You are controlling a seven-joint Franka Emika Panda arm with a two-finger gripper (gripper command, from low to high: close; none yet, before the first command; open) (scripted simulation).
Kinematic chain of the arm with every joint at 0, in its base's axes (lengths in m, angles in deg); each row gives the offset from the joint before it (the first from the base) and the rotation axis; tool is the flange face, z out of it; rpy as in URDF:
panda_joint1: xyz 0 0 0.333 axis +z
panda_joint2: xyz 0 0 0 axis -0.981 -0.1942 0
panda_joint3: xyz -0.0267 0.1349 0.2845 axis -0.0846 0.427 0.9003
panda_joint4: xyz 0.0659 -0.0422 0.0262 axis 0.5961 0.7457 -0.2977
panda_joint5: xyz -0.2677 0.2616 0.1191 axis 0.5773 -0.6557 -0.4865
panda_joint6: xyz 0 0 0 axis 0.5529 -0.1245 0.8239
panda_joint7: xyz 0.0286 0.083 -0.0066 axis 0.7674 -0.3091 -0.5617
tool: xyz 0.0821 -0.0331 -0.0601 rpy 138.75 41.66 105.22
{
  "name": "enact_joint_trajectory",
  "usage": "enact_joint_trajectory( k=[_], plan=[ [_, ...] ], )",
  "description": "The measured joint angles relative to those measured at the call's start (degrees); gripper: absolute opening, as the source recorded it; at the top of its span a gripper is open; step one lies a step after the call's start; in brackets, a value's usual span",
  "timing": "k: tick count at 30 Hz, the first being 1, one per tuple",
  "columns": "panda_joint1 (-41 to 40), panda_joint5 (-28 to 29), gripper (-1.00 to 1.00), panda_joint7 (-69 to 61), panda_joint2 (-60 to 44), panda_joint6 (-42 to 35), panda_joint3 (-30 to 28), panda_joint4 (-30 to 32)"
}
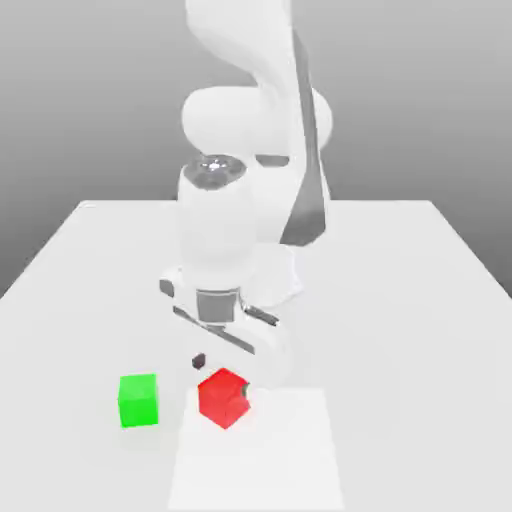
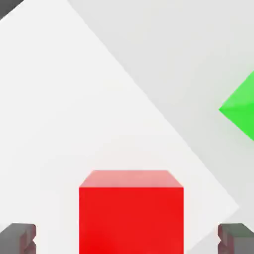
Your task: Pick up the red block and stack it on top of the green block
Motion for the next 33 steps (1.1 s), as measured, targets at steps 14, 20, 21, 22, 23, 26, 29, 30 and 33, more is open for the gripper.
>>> enact_joint_trajectory(
  k=[14, 20, 21, 22, 23, 26, 29, 30, 33],
  plan=[
    [-0.5, -2.3, -1.0, -1.6, 9.4, -8.0, 1.1, 1.3],
    [-8.6, -1.1, -1.0, -3.9, 16.8, -18.2, -5.8, -1.4],
    [-9.6, -1.0, -1.0, -4.3, 16.5, -18.3, -6.8, -1.9],
    [-10.1, -1.1, -1.0, -4.6, 15.2, -17.4, -7.4, -2.2],
    [-10.3, -1.4, -1.0, -4.9, 13.6, -15.9, -7.7, -2.4],
    [-10.5, -3.0, -1.0, -6.1, 7.7, -10.4, -7.8, -2.8],
    [-10.7, -4.2, 1.0, -7.0, 4.5, -7.4, -7.1, -2.9],
    [-10.7, -4.2, 1.0, -7.0, 4.5, -7.4, -7.1, -2.9],
    [-10.7, -4.2, 1.0, -7.0, 4.5, -7.4, -7.1, -2.9]
  ],
)
